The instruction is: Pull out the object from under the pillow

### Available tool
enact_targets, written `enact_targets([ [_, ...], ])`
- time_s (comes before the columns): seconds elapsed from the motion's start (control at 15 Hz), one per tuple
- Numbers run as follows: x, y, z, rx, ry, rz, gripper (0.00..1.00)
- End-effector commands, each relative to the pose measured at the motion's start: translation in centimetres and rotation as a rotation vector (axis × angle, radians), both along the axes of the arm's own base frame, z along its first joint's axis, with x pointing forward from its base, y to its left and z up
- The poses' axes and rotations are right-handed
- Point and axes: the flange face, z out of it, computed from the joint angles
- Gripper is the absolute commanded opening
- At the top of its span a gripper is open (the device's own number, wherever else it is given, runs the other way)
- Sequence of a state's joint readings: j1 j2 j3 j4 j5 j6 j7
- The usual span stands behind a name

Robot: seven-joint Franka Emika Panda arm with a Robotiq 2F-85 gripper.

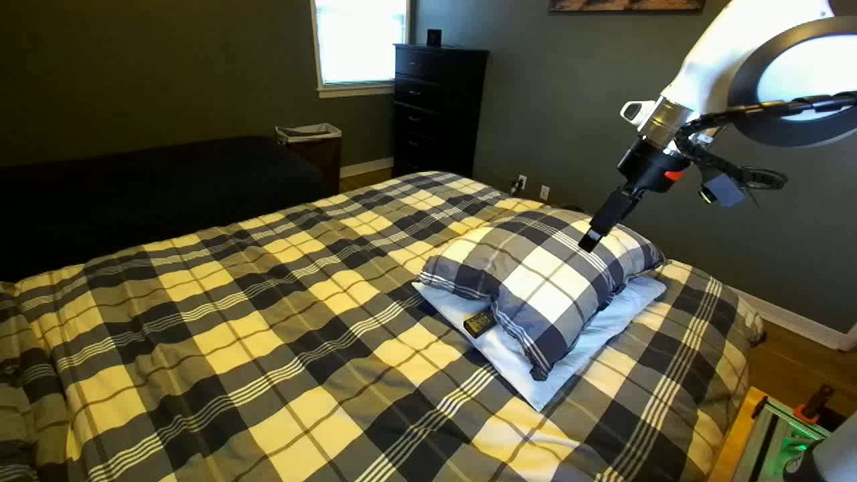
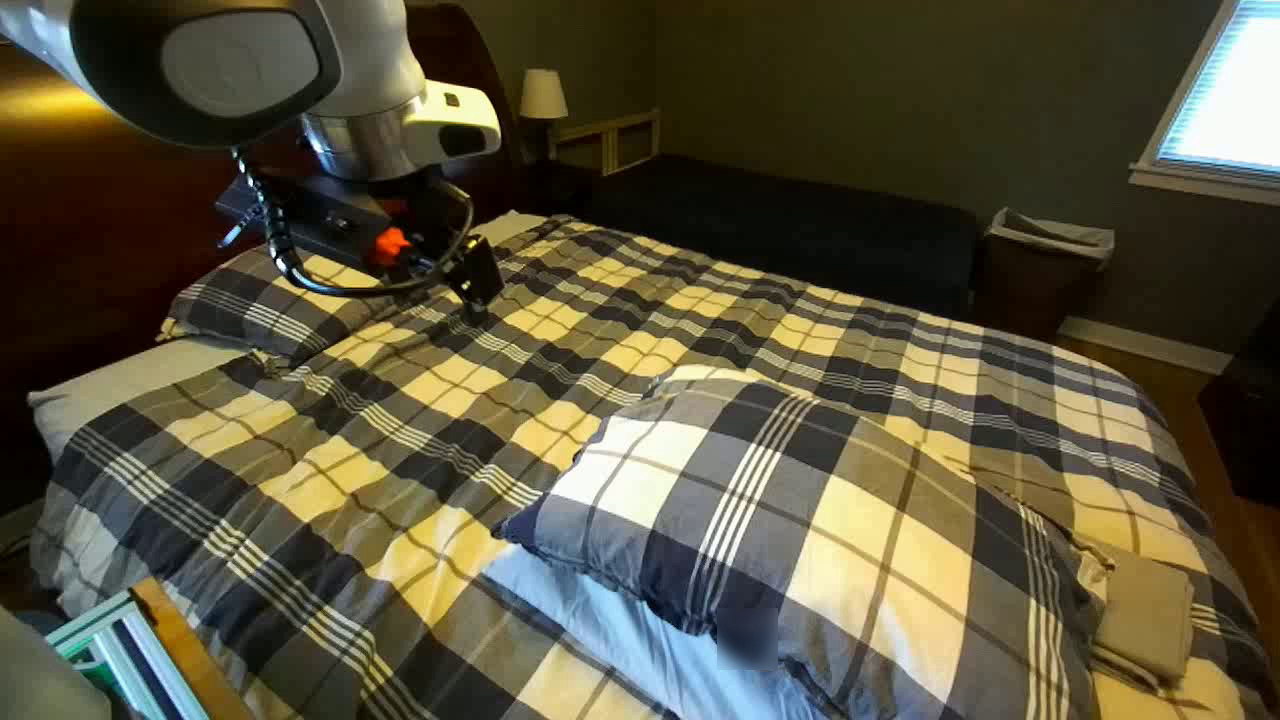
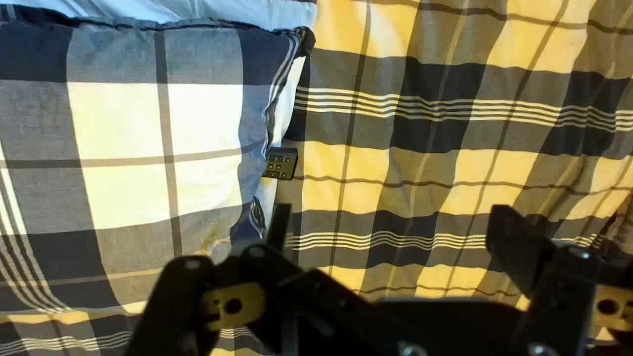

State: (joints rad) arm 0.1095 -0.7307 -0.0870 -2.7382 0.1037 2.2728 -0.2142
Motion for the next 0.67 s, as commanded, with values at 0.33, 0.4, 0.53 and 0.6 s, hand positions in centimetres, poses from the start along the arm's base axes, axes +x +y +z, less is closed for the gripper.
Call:
enact_targets([
  [0.33,0.01,0.01,0.04,0.000,0.001,0.000,1.00],
  [0.4,0.01,0.01,0.04,0.000,0.001,0.000,1.00],
  [0.53,0.01,0.01,0.04,0.000,0.001,0.000,1.00],
  [0.6,0.95,0.46,-0.81,-0.023,0.041,0.049,1.00],
])
